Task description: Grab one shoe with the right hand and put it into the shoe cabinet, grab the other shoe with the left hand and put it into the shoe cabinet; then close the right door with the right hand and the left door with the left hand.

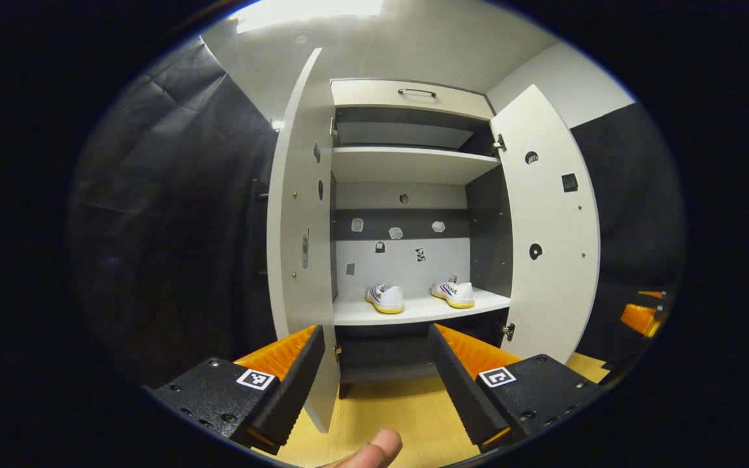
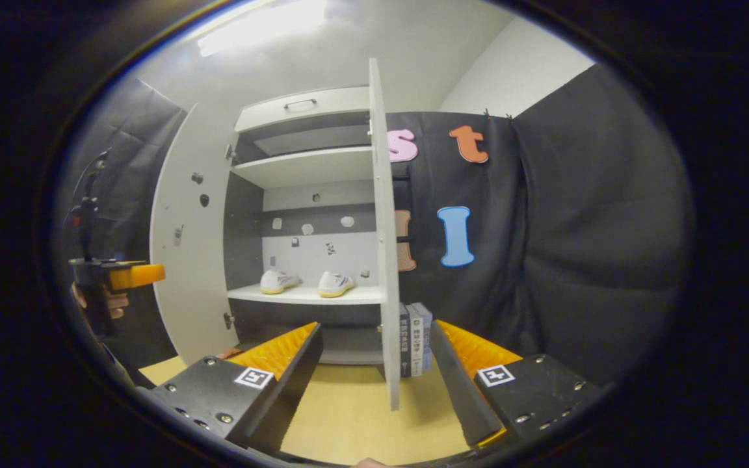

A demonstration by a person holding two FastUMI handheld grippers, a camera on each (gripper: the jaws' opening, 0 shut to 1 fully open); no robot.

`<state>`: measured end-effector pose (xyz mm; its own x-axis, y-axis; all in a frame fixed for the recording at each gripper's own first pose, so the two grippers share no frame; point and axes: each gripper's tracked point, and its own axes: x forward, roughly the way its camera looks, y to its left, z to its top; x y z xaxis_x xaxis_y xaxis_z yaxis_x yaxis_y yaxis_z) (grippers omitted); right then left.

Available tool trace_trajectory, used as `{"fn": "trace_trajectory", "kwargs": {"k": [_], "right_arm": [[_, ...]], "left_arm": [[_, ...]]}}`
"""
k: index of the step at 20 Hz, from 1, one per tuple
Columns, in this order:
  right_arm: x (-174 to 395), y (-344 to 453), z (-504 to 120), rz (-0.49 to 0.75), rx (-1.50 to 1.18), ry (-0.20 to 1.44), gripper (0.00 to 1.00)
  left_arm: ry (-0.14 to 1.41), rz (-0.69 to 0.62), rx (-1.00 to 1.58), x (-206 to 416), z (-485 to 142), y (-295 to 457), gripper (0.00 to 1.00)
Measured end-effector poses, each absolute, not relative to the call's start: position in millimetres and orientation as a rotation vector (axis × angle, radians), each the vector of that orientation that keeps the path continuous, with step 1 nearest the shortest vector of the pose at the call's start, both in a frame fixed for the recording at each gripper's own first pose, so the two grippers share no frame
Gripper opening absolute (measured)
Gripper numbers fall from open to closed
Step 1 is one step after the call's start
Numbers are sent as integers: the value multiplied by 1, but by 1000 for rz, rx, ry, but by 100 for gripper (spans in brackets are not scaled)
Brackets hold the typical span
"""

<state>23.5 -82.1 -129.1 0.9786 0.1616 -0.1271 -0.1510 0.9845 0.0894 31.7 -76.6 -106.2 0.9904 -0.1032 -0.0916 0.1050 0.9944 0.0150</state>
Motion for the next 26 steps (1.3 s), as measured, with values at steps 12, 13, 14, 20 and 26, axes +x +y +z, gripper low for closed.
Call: {"fn": "trace_trajectory", "kwargs": {"k": [12, 13, 14, 20, 26], "right_arm": [[143, -161, -58, 267, 50, 136, 99], [156, -167, -55, 259, 49, 135, 98], [166, -174, -57, 250, 28, 142, 98], [220, -178, -46, 244, 51, 160, 98], [230, -149, -51, 258, -21, 180, 98]], "left_arm": [[72, -194, -54, -4, -139, -54, 98], [76, -200, -55, -4, -142, -52, 98], [76, -203, -54, -4, -144, -50, 98], [65, -200, -66, -1, -152, -31, 98], [79, -185, -62, 3, -161, -12, 98]]}}
